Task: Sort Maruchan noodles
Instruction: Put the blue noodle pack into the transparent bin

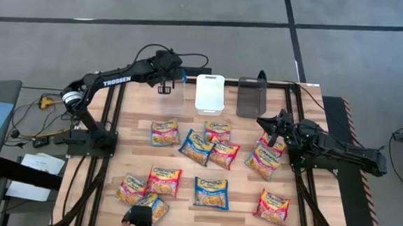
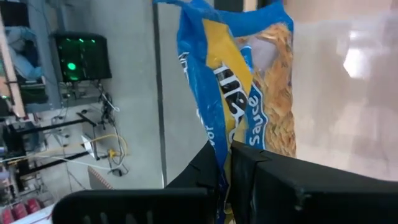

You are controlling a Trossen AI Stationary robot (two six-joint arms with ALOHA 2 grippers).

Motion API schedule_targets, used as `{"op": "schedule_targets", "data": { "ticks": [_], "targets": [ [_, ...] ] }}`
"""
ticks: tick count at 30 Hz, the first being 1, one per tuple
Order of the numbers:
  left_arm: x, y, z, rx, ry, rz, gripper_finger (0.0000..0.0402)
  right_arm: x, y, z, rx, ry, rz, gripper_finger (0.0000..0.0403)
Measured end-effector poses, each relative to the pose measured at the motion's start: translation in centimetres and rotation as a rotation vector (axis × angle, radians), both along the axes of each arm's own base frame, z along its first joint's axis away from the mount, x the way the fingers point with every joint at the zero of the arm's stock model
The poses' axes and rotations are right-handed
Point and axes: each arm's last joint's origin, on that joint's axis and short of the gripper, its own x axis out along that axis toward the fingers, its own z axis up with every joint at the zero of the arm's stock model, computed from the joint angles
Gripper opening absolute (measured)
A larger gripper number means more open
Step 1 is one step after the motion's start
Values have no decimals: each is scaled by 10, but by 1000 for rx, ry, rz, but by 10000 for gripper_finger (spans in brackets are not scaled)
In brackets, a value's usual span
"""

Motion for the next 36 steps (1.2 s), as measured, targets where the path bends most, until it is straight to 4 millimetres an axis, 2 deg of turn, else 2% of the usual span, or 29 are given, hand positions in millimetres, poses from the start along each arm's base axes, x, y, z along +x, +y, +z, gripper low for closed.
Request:
{"op": "schedule_targets", "data": {
  "ticks": [8, 16, 20, 36],
  "targets": [
    [1, 0, 0, -13, -30, -14, 0, 0, 0, 0, 0, 0, 0, 81],
    [-8, 6, -2, -27, 13, 14, 0, 0, 0, 0, 0, 0, 0, 81],
    [-11, 10, -2, -60, -18, 15, 0, 0, 0, 0, 0, 0, 0, 81],
    [-11, 7, -5, -137, -52, -10, 0, 0, 0, 0, 0, 0, 0, 81]
  ]
}}
